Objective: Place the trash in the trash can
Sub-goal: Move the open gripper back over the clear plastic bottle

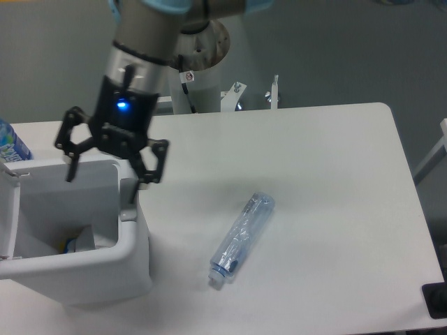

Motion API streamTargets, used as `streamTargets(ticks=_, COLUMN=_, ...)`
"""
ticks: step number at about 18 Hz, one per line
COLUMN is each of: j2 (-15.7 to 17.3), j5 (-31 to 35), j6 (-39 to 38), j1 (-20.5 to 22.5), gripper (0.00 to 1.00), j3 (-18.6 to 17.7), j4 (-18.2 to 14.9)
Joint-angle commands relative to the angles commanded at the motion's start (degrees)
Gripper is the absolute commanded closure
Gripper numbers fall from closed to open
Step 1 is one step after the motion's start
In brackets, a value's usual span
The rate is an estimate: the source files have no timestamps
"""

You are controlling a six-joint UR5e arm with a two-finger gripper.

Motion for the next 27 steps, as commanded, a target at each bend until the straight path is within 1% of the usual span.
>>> streamTargets(ticks=1, j2=-0.1, j5=2.2, j6=0.3, j1=0.5, gripper=0.00, j3=0.1, j4=0.0)
streamTargets(ticks=4, j2=-2.5, j5=8.8, j6=1.7, j1=1.1, gripper=0.00, j3=0.9, j4=0.1)
streamTargets(ticks=5, j2=-3.1, j5=10.0, j6=1.7, j1=1.6, gripper=0.00, j3=1.3, j4=0.1)
streamTargets(ticks=7, j2=-5.0, j5=10.3, j6=1.8, j1=3.5, gripper=0.00, j3=2.4, j4=0.1)
streamTargets(ticks=8, j2=-6.2, j5=10.4, j6=2.3, j1=3.6, gripper=0.00, j3=2.9, j4=0.1)
streamTargets(ticks=11, j2=-9.1, j5=10.6, j6=7.6, j1=4.6, gripper=0.00, j3=3.1, j4=0.0)
streamTargets(ticks=15, j2=-12.0, j5=11.0, j6=13.3, j1=5.2, gripper=0.00, j3=2.5, j4=0.0)
streamTargets(ticks=16, j2=-12.7, j5=12.9, j6=14.6, j1=5.2, gripper=0.00, j3=2.2, j4=-0.1)
streamTargets(ticks=19, j2=-15.9, j5=21.5, j6=18.9, j1=5.0, gripper=0.00, j3=1.9, j4=-0.8)
streamTargets(ticks=20, j2=-16.8, j5=22.9, j6=20.0, j1=4.8, gripper=0.00, j3=1.8, j4=-0.9)
streamTargets(ticks=24, j2=-19.8, j5=22.6, j6=21.6, j1=2.5, gripper=0.00, j3=0.7, j4=-0.6)
streamTargets(ticks=27, j2=-22.3, j5=21.4, j6=21.4, j1=1.1, gripper=0.00, j3=0.8, j4=0.0)
